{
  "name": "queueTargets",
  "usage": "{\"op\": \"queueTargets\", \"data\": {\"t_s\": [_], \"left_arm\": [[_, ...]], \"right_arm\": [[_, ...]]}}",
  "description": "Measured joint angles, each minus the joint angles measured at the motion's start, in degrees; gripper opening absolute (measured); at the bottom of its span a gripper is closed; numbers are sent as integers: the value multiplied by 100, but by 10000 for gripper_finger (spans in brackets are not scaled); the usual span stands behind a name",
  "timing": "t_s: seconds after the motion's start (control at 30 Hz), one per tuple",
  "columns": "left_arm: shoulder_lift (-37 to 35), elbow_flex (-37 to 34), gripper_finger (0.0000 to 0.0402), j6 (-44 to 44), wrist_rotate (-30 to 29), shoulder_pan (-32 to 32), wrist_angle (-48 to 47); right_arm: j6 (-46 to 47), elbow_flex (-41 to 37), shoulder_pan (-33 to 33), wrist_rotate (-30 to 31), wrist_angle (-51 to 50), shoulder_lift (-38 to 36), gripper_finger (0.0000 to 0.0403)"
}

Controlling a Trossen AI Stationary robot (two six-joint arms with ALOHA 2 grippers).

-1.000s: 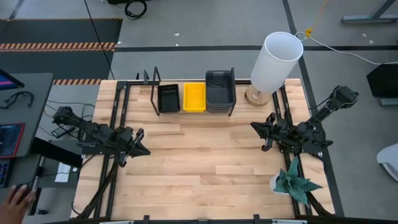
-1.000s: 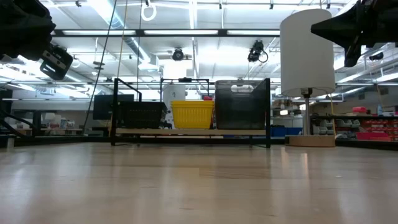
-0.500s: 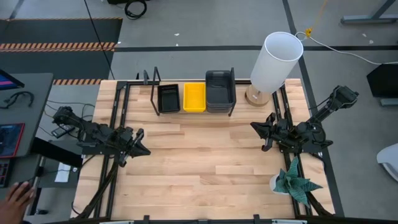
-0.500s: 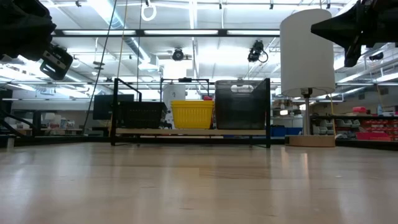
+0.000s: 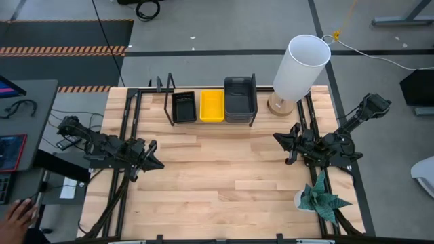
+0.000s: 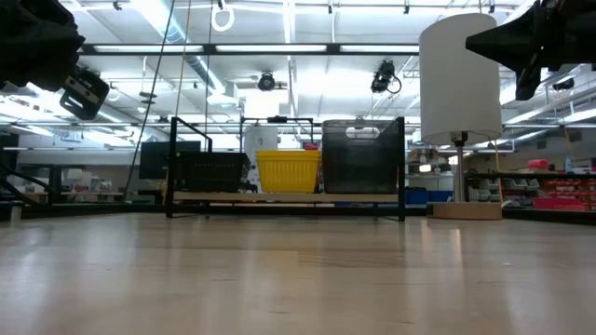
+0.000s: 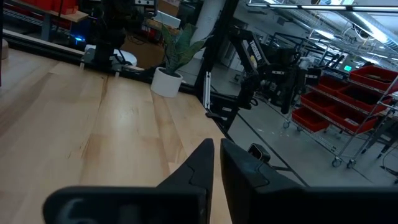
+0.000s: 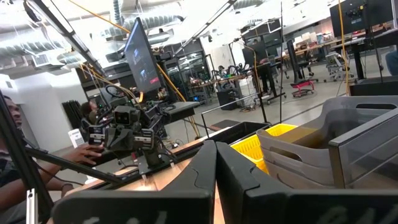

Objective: Stack baskets on shelf by color
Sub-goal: Return to Home Position

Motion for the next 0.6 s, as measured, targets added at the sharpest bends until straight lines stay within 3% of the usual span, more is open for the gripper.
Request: {"op": "queueTargets", "data": {"t_s": [0.6], "left_arm": [[0,0,34,0,0,0,0]], "right_arm": [[-1,0,0,0,2,1,14]]}}
